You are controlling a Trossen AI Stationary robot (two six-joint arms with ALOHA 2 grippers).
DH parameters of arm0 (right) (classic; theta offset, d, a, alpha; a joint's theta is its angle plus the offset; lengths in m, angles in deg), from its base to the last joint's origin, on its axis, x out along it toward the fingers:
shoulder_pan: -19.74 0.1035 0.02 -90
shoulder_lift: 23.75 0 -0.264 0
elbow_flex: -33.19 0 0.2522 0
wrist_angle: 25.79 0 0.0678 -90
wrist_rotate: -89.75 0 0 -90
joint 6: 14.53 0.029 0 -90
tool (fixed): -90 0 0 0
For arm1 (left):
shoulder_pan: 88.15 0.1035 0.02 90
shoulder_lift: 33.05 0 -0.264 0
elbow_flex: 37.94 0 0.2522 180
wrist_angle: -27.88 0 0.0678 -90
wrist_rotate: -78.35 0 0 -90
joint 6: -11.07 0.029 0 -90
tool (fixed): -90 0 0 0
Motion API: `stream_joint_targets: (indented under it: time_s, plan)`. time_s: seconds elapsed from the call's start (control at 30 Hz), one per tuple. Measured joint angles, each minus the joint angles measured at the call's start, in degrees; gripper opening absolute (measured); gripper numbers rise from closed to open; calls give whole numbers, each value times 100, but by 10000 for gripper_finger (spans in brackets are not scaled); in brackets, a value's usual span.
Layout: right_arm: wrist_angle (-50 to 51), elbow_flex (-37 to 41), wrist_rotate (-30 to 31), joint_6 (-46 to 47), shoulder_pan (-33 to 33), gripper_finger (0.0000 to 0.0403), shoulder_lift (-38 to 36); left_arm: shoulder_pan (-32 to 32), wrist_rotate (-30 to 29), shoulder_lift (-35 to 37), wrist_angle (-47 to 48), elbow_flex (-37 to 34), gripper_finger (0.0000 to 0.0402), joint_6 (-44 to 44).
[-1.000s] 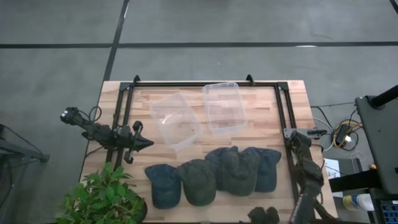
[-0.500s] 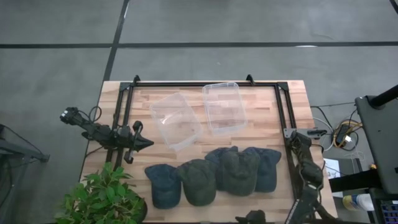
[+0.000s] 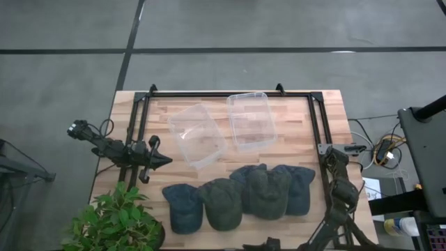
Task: Pick & Place hat
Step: Put the left dark green cap into the right transparent bin
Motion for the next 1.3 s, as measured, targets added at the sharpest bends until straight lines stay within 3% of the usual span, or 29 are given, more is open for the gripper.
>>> stream_joint_targets:
  time_s: [0.07,0.23,0.43,0.77,0.93,1.07,1.3]
  plan:
    - [-504,174,269,-205,78,168,26,1,-1,0,0,0,0,-2]
    - [-737,564,695,571,245,169,175,0,0,-2,0,0,0,0]
    - [-1551,853,1083,581,323,162,192,1,0,-4,-2,2,0,0]
    - [-2997,1144,1128,746,334,135,195,2,0,-4,-4,0,0,-1]
    - [-3265,1288,1128,695,334,134,150,2,0,-4,-4,1,0,-2]
    - [-3266,1319,1084,-402,294,134,-113,0,0,-4,-4,2,0,-2]
    - [-3264,1299,36,-4254,118,134,-957,0,-2,-7,-7,0,0,0]
